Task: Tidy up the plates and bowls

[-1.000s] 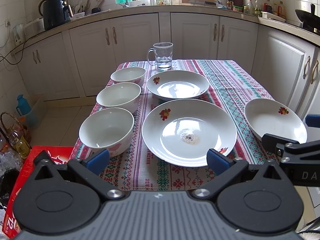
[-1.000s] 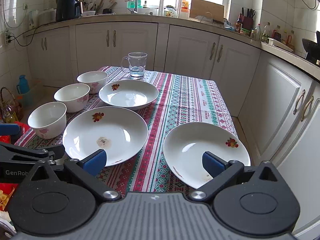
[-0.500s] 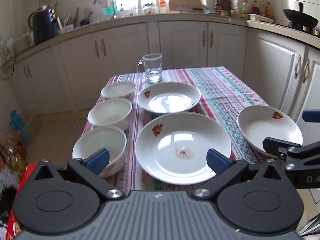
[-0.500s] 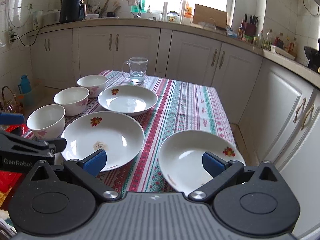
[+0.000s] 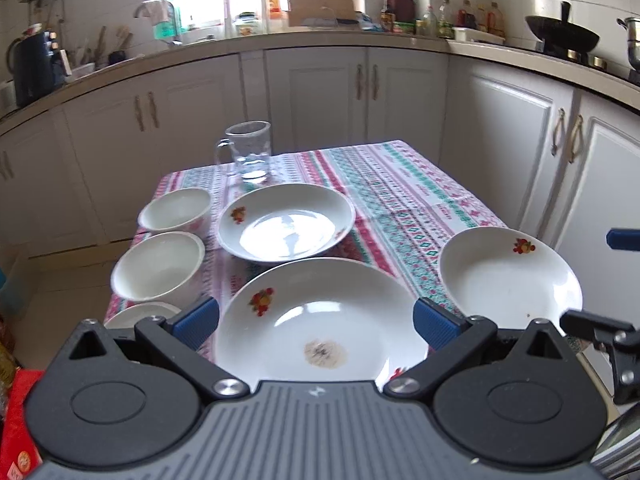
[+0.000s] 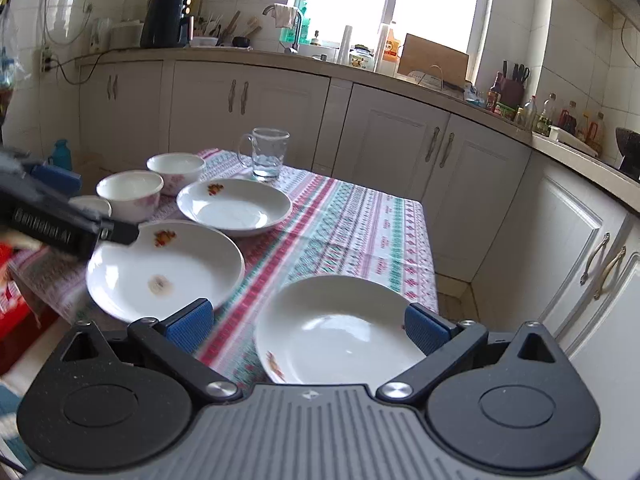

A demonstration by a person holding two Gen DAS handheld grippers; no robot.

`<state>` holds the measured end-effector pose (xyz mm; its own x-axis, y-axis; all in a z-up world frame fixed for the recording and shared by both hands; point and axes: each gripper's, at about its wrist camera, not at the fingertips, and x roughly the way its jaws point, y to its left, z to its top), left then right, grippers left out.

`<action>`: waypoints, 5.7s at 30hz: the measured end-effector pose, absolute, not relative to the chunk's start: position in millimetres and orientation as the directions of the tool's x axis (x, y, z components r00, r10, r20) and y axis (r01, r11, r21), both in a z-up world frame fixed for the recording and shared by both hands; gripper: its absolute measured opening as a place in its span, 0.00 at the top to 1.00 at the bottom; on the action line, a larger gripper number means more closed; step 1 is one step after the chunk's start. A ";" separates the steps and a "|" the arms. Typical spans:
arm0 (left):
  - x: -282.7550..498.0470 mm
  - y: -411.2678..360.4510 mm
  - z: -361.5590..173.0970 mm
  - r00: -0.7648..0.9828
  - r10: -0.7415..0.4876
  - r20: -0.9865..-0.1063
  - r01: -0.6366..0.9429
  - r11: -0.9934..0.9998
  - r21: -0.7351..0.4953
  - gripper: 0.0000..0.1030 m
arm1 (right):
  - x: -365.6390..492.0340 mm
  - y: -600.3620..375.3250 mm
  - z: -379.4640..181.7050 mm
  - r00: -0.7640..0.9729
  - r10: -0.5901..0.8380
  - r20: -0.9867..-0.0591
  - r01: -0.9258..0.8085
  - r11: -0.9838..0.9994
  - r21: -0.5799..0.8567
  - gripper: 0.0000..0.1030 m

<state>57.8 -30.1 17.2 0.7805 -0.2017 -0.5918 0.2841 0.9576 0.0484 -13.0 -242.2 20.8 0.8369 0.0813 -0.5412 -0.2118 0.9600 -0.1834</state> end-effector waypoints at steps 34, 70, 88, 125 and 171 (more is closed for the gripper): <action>148.0 -155.3 -16.3 0.538 -0.433 -0.723 0.676 0.734 0.064 0.03 | 18.2 -318.2 -78.5 0.735 0.206 -0.646 -0.282 0.959 -0.015 0.00; 228.0 -207.9 -50.9 0.160 -0.480 -0.863 0.811 0.562 -0.163 0.34 | 29.5 -321.3 -79.2 0.730 0.243 -0.639 -0.327 0.945 -0.014 0.00; 257.6 -198.8 -39.1 0.227 -0.513 -0.828 0.789 0.595 -0.153 0.34 | 75.9 -320.3 -66.9 0.710 0.232 -0.665 -0.366 0.928 -0.067 0.00; 314.9 -216.6 -55.0 0.285 -0.514 -0.809 0.768 0.627 -0.128 0.33 | 142.5 -336.4 -83.0 0.698 0.234 -0.677 -0.348 0.937 -0.036 0.00; 51.5 -22.6 -28.0 0.692 -0.345 -0.633 0.515 0.851 0.099 0.12 | 27.2 -266.8 -42.6 0.790 0.305 -0.532 -0.376 0.926 -0.026 0.00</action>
<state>51.5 -22.6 -28.0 0.6925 -0.3454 -0.6333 0.5154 0.8511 0.0994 27.2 -266.8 -42.6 0.7896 0.3050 -0.5325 -0.3756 0.9264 -0.0263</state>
